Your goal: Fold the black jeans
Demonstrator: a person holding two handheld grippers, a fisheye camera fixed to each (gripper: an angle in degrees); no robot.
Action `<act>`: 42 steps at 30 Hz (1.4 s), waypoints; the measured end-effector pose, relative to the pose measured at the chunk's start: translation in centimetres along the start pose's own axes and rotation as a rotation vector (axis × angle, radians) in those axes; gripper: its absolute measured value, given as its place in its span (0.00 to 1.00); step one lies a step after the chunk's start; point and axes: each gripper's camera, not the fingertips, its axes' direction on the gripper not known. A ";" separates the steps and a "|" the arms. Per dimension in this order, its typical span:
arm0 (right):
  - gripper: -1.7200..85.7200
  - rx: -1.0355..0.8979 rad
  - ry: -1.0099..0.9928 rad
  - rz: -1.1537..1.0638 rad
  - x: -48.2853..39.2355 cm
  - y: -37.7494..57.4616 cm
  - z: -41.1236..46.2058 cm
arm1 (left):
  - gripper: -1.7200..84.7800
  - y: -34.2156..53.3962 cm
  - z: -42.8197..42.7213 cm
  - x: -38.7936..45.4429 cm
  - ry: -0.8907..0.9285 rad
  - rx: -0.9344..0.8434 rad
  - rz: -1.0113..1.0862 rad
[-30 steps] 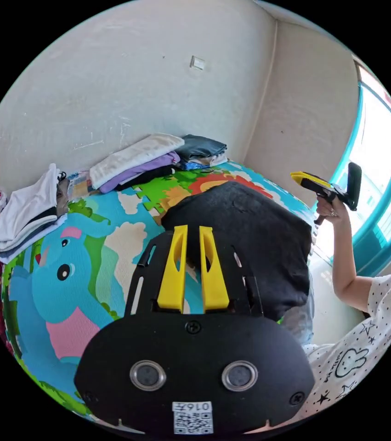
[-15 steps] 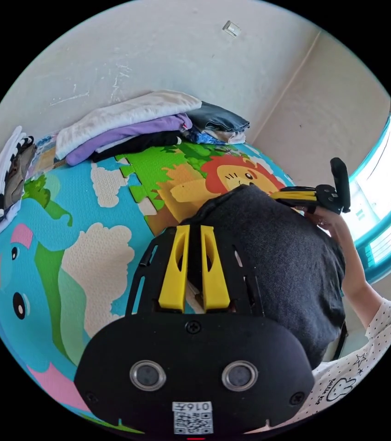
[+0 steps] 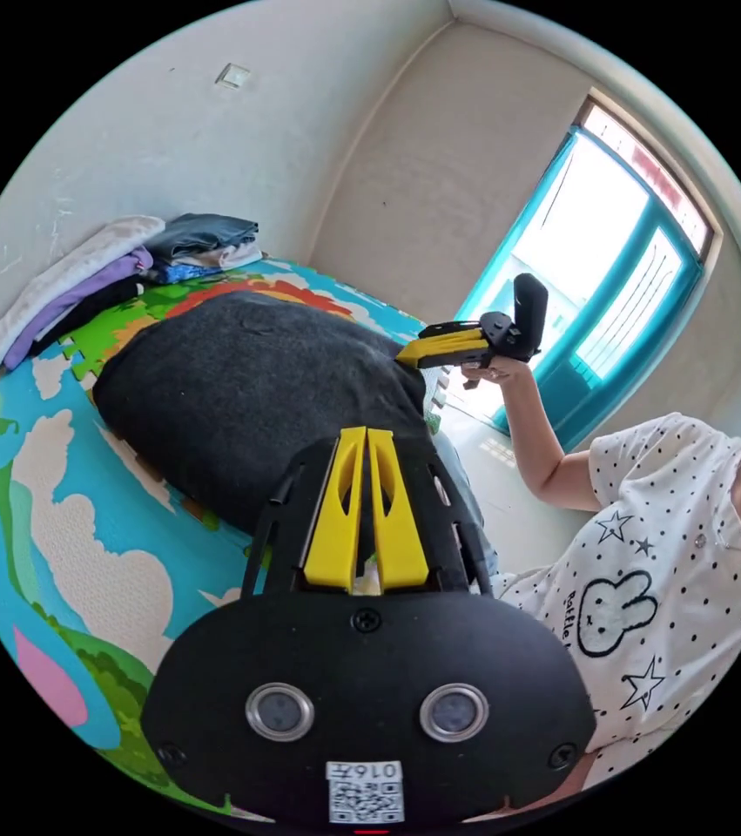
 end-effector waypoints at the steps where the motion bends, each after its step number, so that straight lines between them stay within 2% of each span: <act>1: 0.02 -0.010 0.038 0.016 -0.8 1.1 0.4 | 0.02 0.2 0.6 0.2 -0.005 -0.023 -0.004; 5: 0.02 0.039 0.044 0.173 -1.2 3.3 1.0 | 0.03 2.0 2.7 3.0 -0.173 -0.035 0.075; 9: 0.02 0.062 0.043 0.203 -1.3 4.7 0.6 | 0.01 3.6 3.0 6.8 -0.314 -0.032 0.155; 15: 0.03 0.115 0.185 0.208 -3.2 5.7 -1.4 | 0.01 7.1 -0.1 8.7 -0.291 0.050 0.050; 17: 0.06 0.268 0.066 0.225 -4.7 7.1 -3.5 | 0.02 8.3 -1.4 8.9 -0.270 0.075 -0.013; 19: 0.09 0.320 -0.095 0.199 -5.8 8.1 -4.2 | 0.03 9.4 -2.4 9.4 -0.273 0.112 -0.046; 26: 0.13 0.218 -0.282 0.055 -9.5 9.1 -1.9 | 0.07 10.4 -1.9 12.2 -0.320 0.131 -0.038; 30: 0.13 0.246 -0.331 0.212 -8.7 8.8 -0.2 | 0.07 10.8 -1.2 14.3 -0.239 0.137 0.012; 34: 0.08 0.289 -0.281 0.360 -7.3 9.9 0.0 | 0.11 11.2 0.4 16.9 -0.275 0.069 0.086; 39: 0.04 0.392 -0.544 0.474 -3.5 12.6 -1.2 | 0.13 11.7 1.1 21.5 -0.447 0.126 0.192; 42: 0.03 0.420 -0.677 0.575 -1.6 13.4 -1.0 | 0.11 11.4 1.7 23.4 -0.444 0.153 0.239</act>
